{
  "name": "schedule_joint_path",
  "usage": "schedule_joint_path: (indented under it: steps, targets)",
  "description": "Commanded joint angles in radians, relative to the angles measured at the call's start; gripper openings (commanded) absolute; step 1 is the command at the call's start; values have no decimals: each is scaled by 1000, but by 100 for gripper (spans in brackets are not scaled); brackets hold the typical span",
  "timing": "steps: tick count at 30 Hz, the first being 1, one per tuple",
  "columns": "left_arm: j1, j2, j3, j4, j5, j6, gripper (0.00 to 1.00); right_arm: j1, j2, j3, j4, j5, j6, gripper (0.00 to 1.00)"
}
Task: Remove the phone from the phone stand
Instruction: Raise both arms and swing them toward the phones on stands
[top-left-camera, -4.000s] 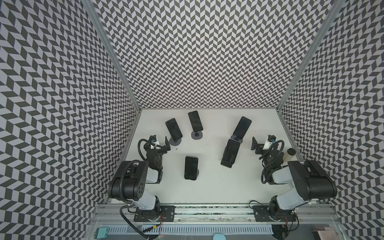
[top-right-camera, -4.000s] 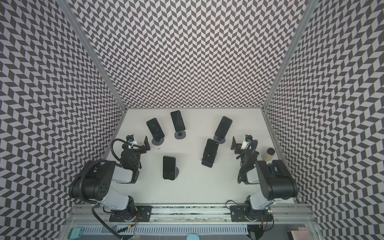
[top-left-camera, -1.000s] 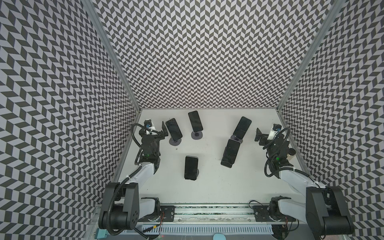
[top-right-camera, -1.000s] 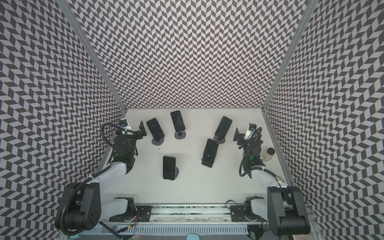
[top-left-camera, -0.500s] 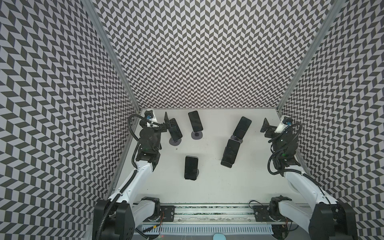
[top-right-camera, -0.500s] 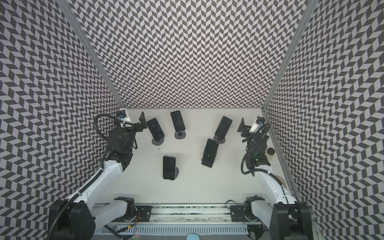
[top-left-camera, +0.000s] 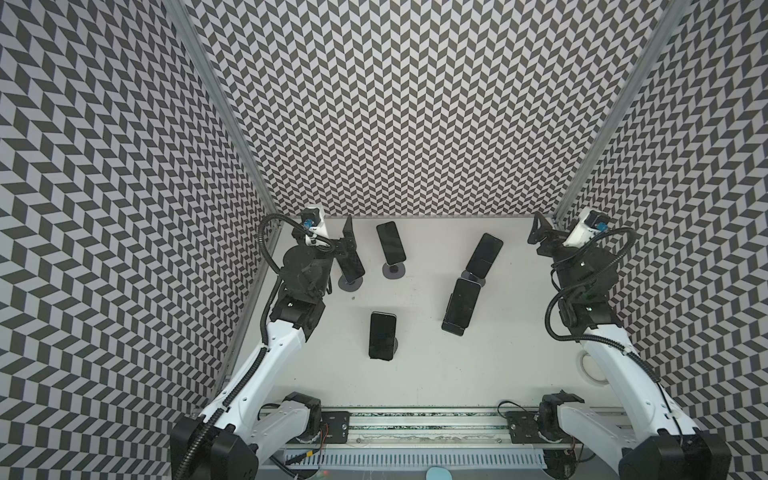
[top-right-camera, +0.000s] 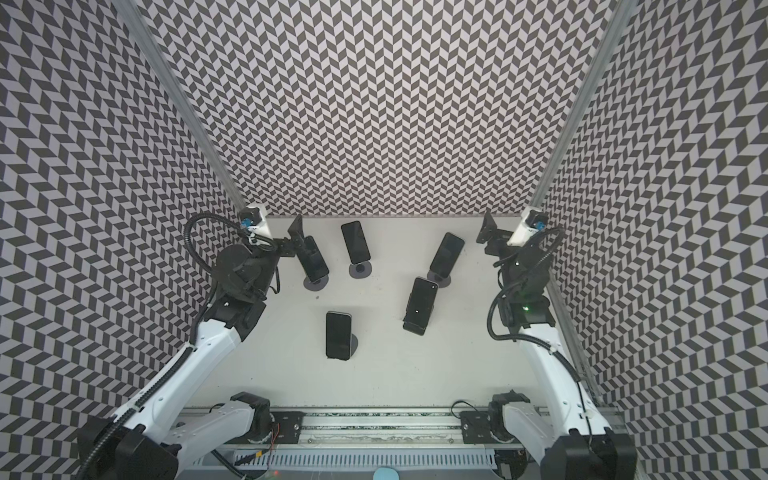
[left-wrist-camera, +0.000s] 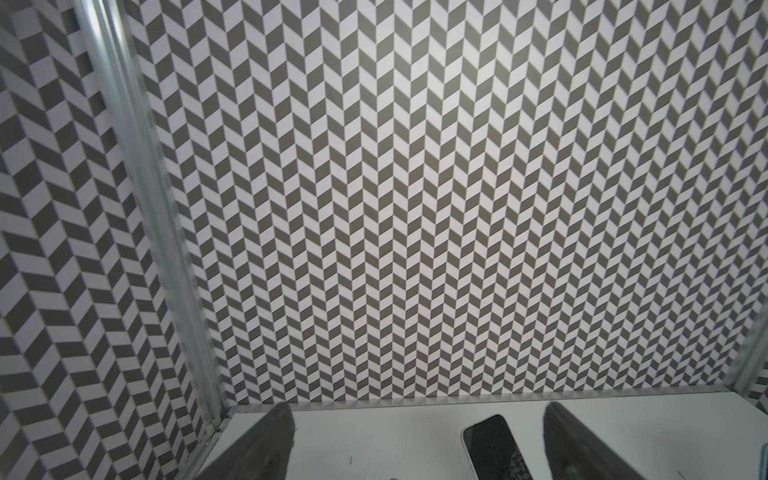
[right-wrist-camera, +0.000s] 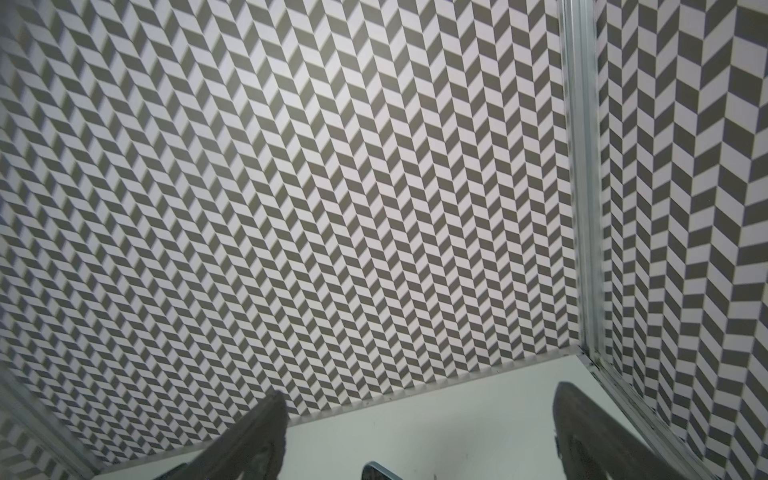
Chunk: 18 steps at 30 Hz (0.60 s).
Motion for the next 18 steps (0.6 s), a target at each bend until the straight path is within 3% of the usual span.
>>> schedule_joint_path:
  steps: [1,9,18]
  targets:
    - [-56,19,67,-84,27,4,93,0,-2,54,-68,-96,73,90]
    - [-197,73,136,-141,47,3,93,29,15,163,-259,-207,143,84]
    - [-277,132,227,-194,64,-34,92,89,15,262,-483,-225,188,79]
